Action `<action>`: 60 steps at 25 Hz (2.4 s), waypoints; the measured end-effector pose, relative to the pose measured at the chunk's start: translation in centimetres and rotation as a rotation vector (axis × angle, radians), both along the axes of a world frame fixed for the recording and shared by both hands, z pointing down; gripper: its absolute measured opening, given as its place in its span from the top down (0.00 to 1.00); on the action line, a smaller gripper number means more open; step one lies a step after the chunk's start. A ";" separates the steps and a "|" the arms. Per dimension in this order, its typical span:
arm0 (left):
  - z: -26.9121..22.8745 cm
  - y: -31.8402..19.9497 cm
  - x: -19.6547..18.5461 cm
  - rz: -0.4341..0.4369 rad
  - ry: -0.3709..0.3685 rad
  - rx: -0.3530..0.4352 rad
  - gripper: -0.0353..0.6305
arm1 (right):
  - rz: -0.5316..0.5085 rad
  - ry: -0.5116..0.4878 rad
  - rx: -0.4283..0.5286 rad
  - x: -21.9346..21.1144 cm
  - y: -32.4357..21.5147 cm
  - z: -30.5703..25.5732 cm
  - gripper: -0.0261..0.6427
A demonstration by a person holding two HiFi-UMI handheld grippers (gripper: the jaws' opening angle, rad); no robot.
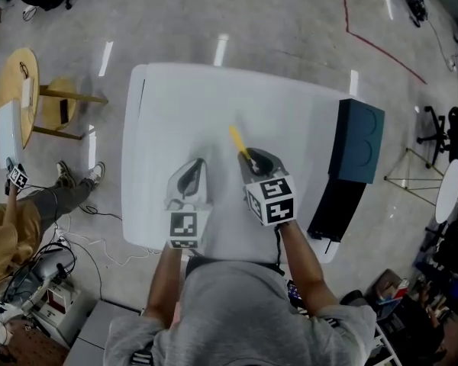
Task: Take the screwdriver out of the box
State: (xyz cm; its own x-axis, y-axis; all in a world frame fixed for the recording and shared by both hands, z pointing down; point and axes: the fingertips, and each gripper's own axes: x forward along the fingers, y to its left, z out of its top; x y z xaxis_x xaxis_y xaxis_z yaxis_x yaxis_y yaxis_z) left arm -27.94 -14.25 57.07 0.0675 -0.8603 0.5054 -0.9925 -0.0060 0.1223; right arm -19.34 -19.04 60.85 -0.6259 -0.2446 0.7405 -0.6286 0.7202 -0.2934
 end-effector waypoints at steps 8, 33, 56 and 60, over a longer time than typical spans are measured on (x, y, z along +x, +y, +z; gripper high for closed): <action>3.6 -1.2 -1.7 0.004 0.019 -0.053 0.93 | -0.014 0.007 -0.025 -2.8 -1.4 2.8 0.85; 6.8 -2.0 -2.8 -0.058 0.079 -0.092 0.93 | -0.040 0.014 -0.088 -4.5 -2.2 6.7 0.84; 0.2 0.1 -1.2 -0.040 0.018 0.015 0.93 | -0.055 -0.110 0.008 -3.5 0.0 -0.4 0.62; -2.0 0.8 -0.3 -0.035 0.000 0.059 0.93 | -0.040 -0.139 0.063 -2.2 0.5 -2.9 0.64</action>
